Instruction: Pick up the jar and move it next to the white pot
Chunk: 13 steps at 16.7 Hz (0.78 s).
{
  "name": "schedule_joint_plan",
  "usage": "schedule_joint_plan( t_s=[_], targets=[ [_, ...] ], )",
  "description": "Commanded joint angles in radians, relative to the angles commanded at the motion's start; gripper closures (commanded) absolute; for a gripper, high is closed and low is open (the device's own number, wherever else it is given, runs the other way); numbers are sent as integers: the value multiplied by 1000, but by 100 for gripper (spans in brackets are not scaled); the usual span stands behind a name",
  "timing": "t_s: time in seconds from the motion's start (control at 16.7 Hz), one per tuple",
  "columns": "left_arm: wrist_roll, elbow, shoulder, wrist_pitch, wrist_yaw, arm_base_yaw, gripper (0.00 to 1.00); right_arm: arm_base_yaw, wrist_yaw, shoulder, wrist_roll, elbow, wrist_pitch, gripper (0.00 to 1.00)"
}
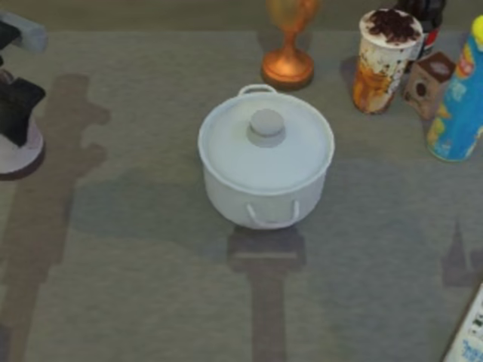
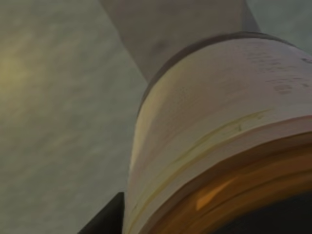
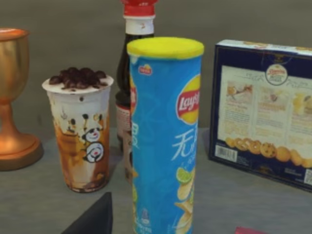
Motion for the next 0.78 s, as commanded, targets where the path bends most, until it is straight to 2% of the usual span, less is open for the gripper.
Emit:
schedule_joint_plan(
  t_s=[0.18, 0.36, 0.54, 0.78],
  targets=[
    [-1, 4, 4, 2, 0, -7, 100, 0, 0, 0, 0, 0, 0, 0],
    [-68, 16, 30, 4, 0, -33, 100, 0, 0, 0, 0, 0, 0, 0],
    [-217, 41, 74, 15, -1, -89, 100, 0, 0, 0, 0, 0, 0, 0],
    [-504, 81, 135, 46, -3, -184, 100, 0, 0, 0, 0, 0, 0, 0]
  ],
)
